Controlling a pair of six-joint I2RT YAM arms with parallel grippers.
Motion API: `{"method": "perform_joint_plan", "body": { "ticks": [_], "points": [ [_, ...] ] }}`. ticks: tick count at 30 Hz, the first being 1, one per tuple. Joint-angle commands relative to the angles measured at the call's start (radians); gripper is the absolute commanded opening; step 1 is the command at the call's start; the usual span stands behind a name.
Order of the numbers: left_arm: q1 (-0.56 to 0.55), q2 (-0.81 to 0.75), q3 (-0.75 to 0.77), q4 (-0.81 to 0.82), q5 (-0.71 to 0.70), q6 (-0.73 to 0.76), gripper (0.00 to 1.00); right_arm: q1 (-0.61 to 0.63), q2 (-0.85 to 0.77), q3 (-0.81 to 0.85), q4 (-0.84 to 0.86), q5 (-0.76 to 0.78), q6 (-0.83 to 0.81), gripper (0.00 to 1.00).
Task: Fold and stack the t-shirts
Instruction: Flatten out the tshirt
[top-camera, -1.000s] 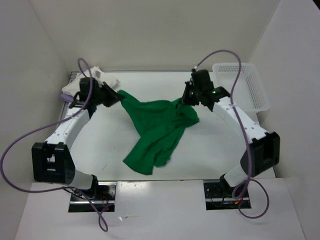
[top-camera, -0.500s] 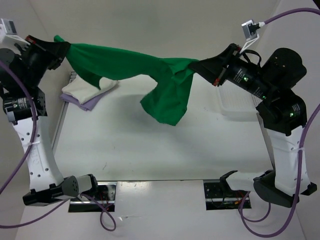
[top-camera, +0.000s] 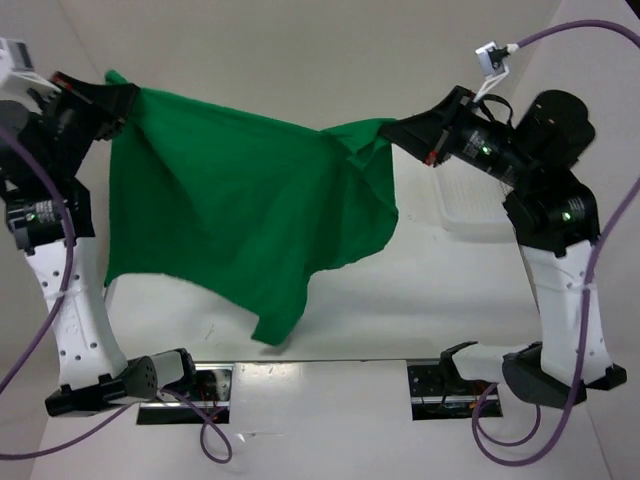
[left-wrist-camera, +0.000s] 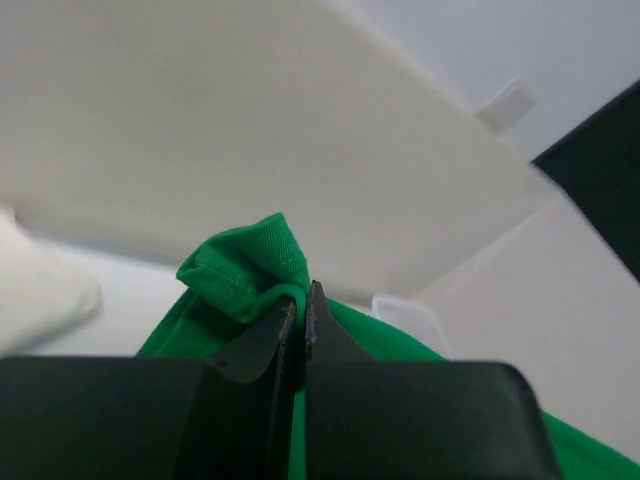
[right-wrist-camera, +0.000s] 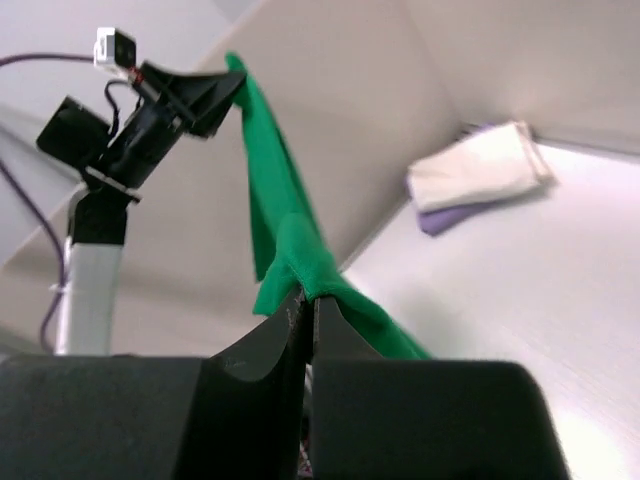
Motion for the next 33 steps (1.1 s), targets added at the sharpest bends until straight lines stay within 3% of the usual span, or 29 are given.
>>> {"method": "perform_joint_plan", "body": {
  "ticks": [1,7,8,12,15,16,18,19,20,21,23,25,26,29,31,33],
  "points": [
    [-0.019,0.028,-0.19,0.038,-0.001,0.012,0.0,-0.061,0.119,-0.07,0.075,0.054,-0.026,0.0],
    [-0.089,0.096,-0.55,0.127,-0.116,0.035,0.0,-0.199,0.451,0.0,0.111,0.024,-0.048,0.0],
    [-0.118,0.115,-0.573,0.139,-0.142,0.035,0.0,-0.199,0.575,0.065,0.082,0.054,-0.057,0.0],
    [-0.14,0.281,-0.598,0.196,-0.213,0.044,0.0,-0.208,0.818,0.208,0.026,0.134,-0.086,0.0],
    [-0.184,0.375,-0.535,0.226,-0.27,0.02,0.0,-0.208,1.027,0.452,-0.078,0.195,-0.095,0.0],
    [-0.194,0.395,-0.514,0.227,-0.27,0.009,0.0,-0.208,1.089,0.644,-0.12,0.195,-0.095,0.0],
    [-0.212,0.451,-0.459,0.227,-0.302,0.009,0.04,-0.208,1.142,0.68,-0.12,0.147,-0.057,0.0],
    [-0.226,0.46,-0.415,0.227,-0.302,0.009,0.11,-0.208,1.125,0.628,-0.086,0.125,-0.032,0.0],
    [-0.226,0.469,-0.405,0.237,-0.302,0.009,0.21,-0.208,1.125,0.627,-0.069,0.125,-0.032,0.11],
    [-0.226,0.469,-0.405,0.248,-0.293,0.009,0.55,-0.208,1.116,0.643,-0.078,0.134,-0.041,0.18],
    [-0.226,0.449,-0.405,0.227,-0.281,0.036,0.77,-0.208,1.098,0.634,-0.108,0.134,-0.074,0.29],
    [-0.226,0.385,-0.431,0.201,-0.267,0.062,0.92,-0.199,1.023,0.531,-0.118,0.134,-0.107,0.42],
    [-0.226,0.348,-0.513,0.2,-0.258,0.075,0.93,-0.199,0.977,0.459,-0.075,0.134,-0.107,0.45],
    [-0.226,0.178,-0.657,0.165,-0.267,0.085,0.95,-0.19,0.698,-0.14,0.198,0.145,-0.048,0.5],
    [-0.226,0.059,-0.802,0.141,-0.267,0.096,0.9,-0.179,0.566,-0.295,0.232,0.145,-0.034,0.3],
    [-0.226,-0.001,-0.878,0.087,-0.242,0.085,0.68,-0.17,0.513,-0.493,0.258,0.154,-0.021,0.11]
  ]
}}
